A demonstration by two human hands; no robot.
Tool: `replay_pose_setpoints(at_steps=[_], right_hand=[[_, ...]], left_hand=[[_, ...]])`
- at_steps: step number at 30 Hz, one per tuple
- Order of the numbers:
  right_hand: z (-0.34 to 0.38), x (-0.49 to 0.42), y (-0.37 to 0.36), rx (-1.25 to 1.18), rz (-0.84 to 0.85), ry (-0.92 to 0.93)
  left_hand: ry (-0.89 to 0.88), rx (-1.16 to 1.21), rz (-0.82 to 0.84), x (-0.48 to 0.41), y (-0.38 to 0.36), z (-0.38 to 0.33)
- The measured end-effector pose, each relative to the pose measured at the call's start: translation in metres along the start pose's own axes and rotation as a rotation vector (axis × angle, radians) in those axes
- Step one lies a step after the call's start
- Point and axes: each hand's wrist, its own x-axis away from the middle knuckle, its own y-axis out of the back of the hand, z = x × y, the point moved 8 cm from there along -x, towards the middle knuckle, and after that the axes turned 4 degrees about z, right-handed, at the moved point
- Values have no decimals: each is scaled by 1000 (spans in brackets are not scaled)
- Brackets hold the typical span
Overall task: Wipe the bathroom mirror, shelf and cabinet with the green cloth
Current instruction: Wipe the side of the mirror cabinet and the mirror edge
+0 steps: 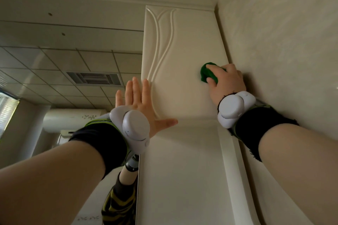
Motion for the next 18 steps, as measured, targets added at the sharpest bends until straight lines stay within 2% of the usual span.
replay_pose_setpoints(at_steps=[6,12,18], right_hand=[[8,8,-1,1,29,15],[34,16,-6,-29,36,112],[55,15,-14,-65,40,190]], left_hand=[[-67,-71,-22,-1,2,-3],[-56,-58,2,-3,1,0],[-59,-37,-47,-2,2,-2]])
